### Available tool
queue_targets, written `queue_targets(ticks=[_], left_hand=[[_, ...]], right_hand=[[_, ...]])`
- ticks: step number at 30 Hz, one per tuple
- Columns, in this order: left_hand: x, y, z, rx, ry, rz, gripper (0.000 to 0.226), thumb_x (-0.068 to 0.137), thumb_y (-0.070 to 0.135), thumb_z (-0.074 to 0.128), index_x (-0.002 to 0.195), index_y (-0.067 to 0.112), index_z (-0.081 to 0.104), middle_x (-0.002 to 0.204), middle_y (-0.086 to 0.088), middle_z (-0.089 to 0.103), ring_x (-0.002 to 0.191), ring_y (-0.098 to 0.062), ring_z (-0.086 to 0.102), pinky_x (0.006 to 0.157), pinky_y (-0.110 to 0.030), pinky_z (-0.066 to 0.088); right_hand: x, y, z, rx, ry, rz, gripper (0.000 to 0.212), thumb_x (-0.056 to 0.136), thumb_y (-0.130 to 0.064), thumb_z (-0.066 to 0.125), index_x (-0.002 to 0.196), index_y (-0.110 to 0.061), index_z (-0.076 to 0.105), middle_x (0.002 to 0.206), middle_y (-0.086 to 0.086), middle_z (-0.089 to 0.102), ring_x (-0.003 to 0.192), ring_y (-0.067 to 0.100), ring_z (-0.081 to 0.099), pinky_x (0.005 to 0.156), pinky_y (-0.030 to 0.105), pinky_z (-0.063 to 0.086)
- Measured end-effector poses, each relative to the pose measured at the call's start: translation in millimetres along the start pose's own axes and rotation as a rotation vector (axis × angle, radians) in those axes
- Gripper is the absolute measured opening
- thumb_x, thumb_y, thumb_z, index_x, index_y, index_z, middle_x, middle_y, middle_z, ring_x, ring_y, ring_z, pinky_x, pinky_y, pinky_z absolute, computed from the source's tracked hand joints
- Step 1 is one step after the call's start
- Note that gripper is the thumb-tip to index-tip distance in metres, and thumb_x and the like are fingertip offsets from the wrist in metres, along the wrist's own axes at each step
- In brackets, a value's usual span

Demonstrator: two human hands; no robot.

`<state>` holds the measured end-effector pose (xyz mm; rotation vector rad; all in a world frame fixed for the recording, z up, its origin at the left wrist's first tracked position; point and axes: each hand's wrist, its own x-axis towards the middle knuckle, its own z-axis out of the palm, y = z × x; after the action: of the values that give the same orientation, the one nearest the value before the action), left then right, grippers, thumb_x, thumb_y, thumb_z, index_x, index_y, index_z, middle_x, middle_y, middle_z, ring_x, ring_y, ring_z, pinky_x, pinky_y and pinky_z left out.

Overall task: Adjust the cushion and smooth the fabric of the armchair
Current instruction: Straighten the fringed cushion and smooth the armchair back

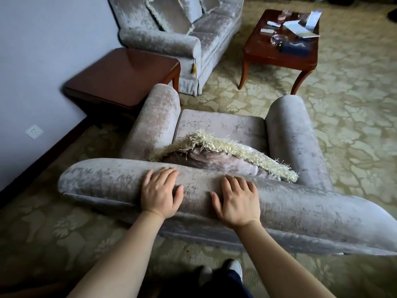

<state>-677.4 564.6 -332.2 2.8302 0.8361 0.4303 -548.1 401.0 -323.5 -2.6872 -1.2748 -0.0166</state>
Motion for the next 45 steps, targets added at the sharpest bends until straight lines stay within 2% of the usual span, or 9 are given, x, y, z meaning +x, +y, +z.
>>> queue_targets(ticks=[8,15,23,25,28,33,39,42,45], left_hand=[[-2.2,0.4,0.7,0.011,-0.013,0.005,0.048,0.081,0.038,0.042,0.108,0.008,0.068,0.112,-0.009,0.068,0.105,-0.026,0.063,0.100,-0.049,0.037],[-4.2,0.7,-2.0,-0.003,0.041,0.045,0.046,0.083,0.035,0.041,0.106,0.007,0.070,0.110,-0.008,0.069,0.105,-0.026,0.064,0.100,-0.049,0.039],[-12.5,-46.8,-5.8,0.102,-0.051,0.333,0.061,0.084,0.050,0.040,0.123,0.007,0.061,0.126,-0.010,0.061,0.116,-0.027,0.057,0.101,-0.049,0.042],[-7.9,-65.0,-9.6,0.102,-0.027,0.259,0.062,0.083,0.051,0.039,0.119,0.007,0.063,0.122,-0.011,0.063,0.112,-0.028,0.059,0.100,-0.048,0.043],[3.1,-65.7,-12.1,0.047,-0.026,0.044,0.054,0.084,0.048,0.038,0.109,0.009,0.066,0.113,-0.008,0.067,0.105,-0.027,0.061,0.099,-0.047,0.041],[45.2,-42.3,-5.9,0.083,-0.256,-0.228,0.041,0.089,0.044,0.041,0.117,0.016,0.054,0.124,-0.003,0.055,0.114,-0.025,0.051,0.097,-0.040,0.032],[100.8,-22.7,19.5,0.088,-0.191,-0.093,0.078,0.087,0.052,0.047,0.146,0.011,0.015,0.148,-0.015,0.030,0.130,-0.032,0.037,0.102,-0.043,0.033],[128.0,-14.2,32.0,0.047,-0.199,0.052,0.077,0.088,0.049,0.046,0.149,0.013,0.015,0.152,-0.015,0.025,0.134,-0.033,0.031,0.107,-0.044,0.027],[141.3,-5.4,47.1,-0.119,-0.184,0.114,0.059,0.088,0.034,0.053,0.140,0.011,0.038,0.140,-0.013,0.043,0.123,-0.032,0.044,0.102,-0.040,0.035]], right_hand=[[-2.2,-16.3,1.3,0.027,0.030,0.039,0.056,0.083,-0.045,0.038,0.104,0.000,0.064,0.101,0.018,0.067,0.090,0.036,0.061,0.080,0.045,0.047],[-9.9,-66.3,15.0,-0.051,-0.076,-0.109,0.089,0.064,-0.066,0.052,0.123,0.000,0.057,0.124,0.023,0.058,0.112,0.042,0.055,0.092,0.060,0.041],[2.6,-68.9,18.1,-0.190,-0.062,-0.153,0.102,0.042,-0.076,0.067,0.108,0.002,0.061,0.094,0.019,0.060,0.080,0.037,0.059,0.069,0.049,0.049],[15.8,-69.5,13.7,-0.186,-0.051,-0.160,0.090,0.050,-0.084,0.052,0.090,-0.004,0.062,0.082,0.014,0.057,0.069,0.033,0.055,0.058,0.040,0.045],[53.4,-80.7,11.4,-0.078,-0.087,-0.120,0.079,0.073,-0.079,0.027,0.096,-0.012,0.061,0.103,0.010,0.057,0.094,0.033,0.054,0.070,0.042,0.046],[98.3,-91.3,27.5,0.152,-0.249,0.134,0.051,0.086,-0.051,0.040,0.118,-0.015,0.058,0.134,0.009,0.050,0.120,0.029,0.047,0.091,0.038,0.041],[105.9,-50.9,19.1,0.130,0.264,0.090,0.053,0.072,-0.056,0.051,0.092,-0.008,0.059,0.092,0.013,0.059,0.083,0.034,0.056,0.070,0.042,0.043],[122.9,-13.3,21.6,0.132,0.372,0.101,0.071,0.064,-0.055,0.067,0.115,-0.009,0.051,0.117,0.015,0.057,0.103,0.033,0.053,0.083,0.045,0.039],[138.3,15.5,35.6,0.180,0.144,0.093,0.093,0.057,-0.051,0.080,0.133,-0.009,0.047,0.137,0.013,0.048,0.123,0.032,0.048,0.097,0.051,0.037]])
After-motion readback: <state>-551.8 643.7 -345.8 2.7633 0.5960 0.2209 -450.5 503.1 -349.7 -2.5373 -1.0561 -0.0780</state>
